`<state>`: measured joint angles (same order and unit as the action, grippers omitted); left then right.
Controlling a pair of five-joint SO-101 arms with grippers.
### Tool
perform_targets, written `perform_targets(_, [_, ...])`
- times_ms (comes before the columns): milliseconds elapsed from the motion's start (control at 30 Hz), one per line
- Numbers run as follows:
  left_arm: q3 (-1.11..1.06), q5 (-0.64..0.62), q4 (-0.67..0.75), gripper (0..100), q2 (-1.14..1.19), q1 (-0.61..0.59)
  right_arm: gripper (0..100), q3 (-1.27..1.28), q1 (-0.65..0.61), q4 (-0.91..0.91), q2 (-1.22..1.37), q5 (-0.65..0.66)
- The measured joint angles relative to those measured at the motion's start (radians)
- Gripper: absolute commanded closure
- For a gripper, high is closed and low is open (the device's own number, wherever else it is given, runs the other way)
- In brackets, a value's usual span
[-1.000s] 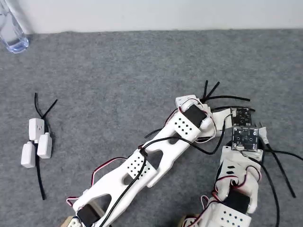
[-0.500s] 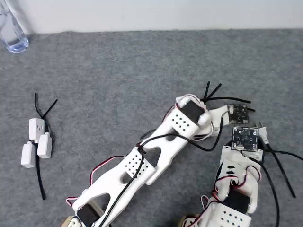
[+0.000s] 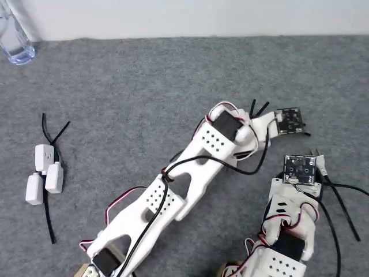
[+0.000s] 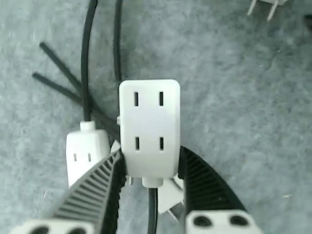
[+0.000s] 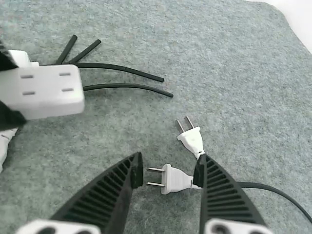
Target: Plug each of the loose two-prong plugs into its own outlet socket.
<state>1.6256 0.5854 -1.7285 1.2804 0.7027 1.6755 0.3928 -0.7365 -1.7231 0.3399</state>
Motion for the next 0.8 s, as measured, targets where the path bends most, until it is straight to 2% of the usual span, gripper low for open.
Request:
perform_targets(267, [-0.021, -0.002, -0.002, 99, -0.006, -0.080, 82.7, 0.000, 0.021, 0.000, 0.000, -0.020])
perform_targets(467, [-0.104, -0.005, -0.002, 99, -0.141, -0.091, 82.7, 0.000, 0.021, 0.000, 0.000, -0.020])
perform_targets(667, [-0.450, -0.005, -0.002, 99, -0.422, -0.112, 82.7, 0.000, 0.021, 0.000, 0.000, -0.020])
perform_targets(800, [-0.720, -0.002, -0.002, 99, -0.683, -0.176, 82.7, 0.000, 0.021, 0.000, 0.000, -0.020])
